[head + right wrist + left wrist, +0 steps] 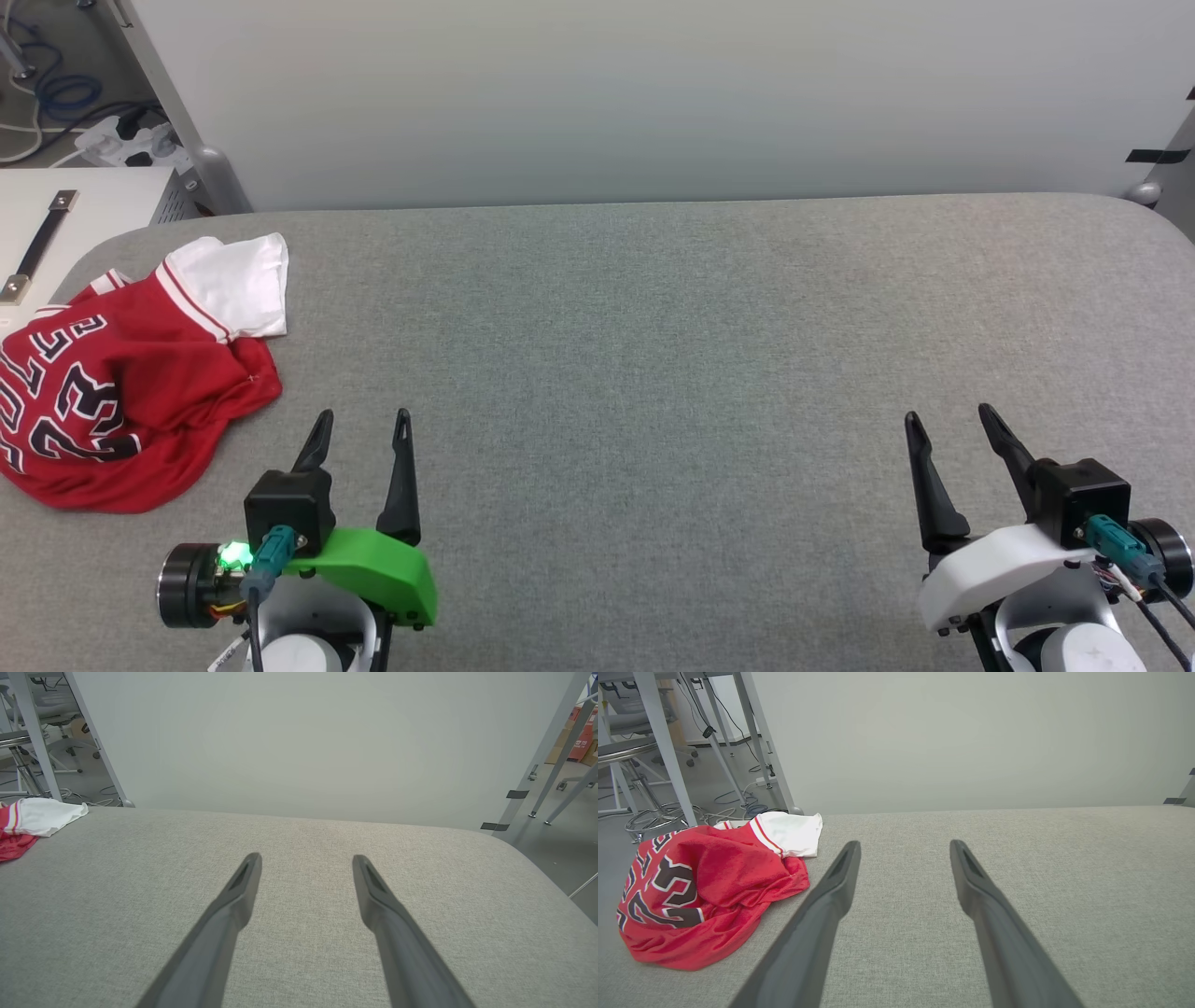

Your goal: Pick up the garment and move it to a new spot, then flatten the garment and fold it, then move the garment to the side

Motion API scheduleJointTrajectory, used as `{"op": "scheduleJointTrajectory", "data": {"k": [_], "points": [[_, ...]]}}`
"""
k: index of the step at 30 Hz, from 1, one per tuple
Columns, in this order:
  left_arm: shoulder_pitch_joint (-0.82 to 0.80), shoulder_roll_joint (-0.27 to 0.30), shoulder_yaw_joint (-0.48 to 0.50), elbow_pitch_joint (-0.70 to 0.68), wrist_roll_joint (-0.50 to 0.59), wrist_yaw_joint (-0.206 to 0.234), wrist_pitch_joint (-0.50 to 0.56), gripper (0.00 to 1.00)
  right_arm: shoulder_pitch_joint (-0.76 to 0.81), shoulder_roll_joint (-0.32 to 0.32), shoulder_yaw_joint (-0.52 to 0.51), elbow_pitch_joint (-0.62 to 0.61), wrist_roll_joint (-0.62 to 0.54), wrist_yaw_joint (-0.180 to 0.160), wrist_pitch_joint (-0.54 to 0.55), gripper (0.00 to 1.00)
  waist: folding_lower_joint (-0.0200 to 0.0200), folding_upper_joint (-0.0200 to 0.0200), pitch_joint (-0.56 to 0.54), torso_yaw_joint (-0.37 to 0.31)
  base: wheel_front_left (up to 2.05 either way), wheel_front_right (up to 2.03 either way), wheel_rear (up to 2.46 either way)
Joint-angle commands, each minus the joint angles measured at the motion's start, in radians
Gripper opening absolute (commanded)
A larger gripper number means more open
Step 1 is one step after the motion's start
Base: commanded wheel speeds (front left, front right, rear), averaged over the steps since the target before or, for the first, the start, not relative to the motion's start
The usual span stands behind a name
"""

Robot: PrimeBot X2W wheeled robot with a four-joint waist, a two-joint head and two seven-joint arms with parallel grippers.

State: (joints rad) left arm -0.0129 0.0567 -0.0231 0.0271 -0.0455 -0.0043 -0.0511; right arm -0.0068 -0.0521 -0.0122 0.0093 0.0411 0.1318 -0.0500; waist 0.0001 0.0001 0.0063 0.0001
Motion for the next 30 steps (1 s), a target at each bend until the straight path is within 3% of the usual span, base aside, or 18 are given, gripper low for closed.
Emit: {"op": "scheduleJointTrajectory", "data": {"k": [1, 30], "points": [[0.006, -0.002, -0.001, 0.007, -0.01, 0.001, -0.009, 1.0, 0.004, 0.0, 0.001, -0.003, 0.011, 0.0, -0.011, 1.0, 0.0, -0.0001, 0.0, 0.0, 0.0, 0.0, 0.0], [0.024, -0.003, -0.034, -0.01, -0.037, -0.009, -0.069, 1.0, 0.019, 0.001, -0.008, -0.02, 0.049, -0.001, -0.071, 1.0, 0.0, -0.0001, 0.0, 0.008, 0.0, 0.0, 0.0]]}}
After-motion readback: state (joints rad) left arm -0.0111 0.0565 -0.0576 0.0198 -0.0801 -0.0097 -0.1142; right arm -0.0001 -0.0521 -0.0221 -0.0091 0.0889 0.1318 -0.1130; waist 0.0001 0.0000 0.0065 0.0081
